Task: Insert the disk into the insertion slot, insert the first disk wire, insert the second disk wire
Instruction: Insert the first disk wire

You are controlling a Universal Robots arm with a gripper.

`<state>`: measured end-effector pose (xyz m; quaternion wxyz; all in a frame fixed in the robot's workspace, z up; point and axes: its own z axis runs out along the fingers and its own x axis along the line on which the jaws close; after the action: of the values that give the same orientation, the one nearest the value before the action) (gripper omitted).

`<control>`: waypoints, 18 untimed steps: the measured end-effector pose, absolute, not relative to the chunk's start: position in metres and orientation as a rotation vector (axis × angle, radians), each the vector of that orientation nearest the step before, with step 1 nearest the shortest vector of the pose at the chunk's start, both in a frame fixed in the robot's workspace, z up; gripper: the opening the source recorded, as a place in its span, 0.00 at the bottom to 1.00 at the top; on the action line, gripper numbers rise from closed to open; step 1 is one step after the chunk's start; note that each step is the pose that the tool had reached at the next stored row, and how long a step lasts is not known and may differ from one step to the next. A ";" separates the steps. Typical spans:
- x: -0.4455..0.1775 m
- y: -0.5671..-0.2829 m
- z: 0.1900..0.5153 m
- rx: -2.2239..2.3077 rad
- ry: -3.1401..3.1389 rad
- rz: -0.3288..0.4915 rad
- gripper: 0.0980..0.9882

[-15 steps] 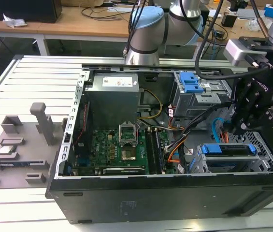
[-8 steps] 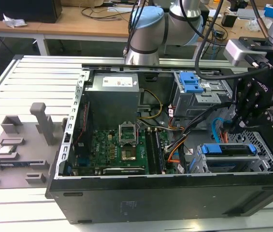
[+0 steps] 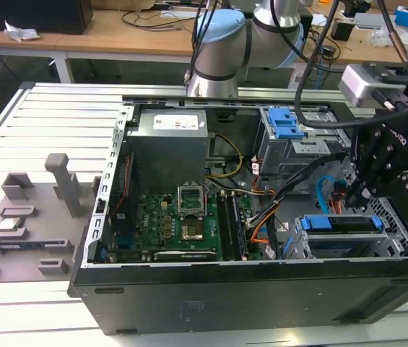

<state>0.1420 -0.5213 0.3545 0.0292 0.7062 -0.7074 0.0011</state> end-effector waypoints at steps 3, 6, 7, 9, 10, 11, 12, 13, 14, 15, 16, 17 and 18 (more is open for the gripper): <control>0.145 -0.525 0.351 2.178 -2.182 0.003 0.08; 0.147 -0.526 0.346 2.178 -2.182 0.003 0.08; 0.148 -0.527 0.346 2.177 -2.183 0.003 0.08; 0.148 -0.528 0.344 2.172 -2.189 0.003 0.08; 0.149 -0.528 0.343 2.168 -2.192 0.003 0.08; 0.149 -0.528 0.342 2.168 -2.192 0.003 0.08; 0.149 -0.528 0.342 2.168 -2.192 0.003 0.08; 0.149 -0.528 0.341 2.168 -2.192 0.003 0.08; 0.150 -0.528 0.340 2.168 -2.192 0.004 0.08; 0.150 -0.528 0.340 2.168 -2.191 0.004 0.08; 0.150 -0.528 0.340 2.169 -2.191 0.003 0.08; 0.149 -0.528 0.340 2.169 -2.191 0.003 0.08; 0.150 -0.529 0.341 2.170 -2.190 0.003 0.08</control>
<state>0.1495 -0.5286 0.3405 0.0291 0.7035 -0.7101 0.0009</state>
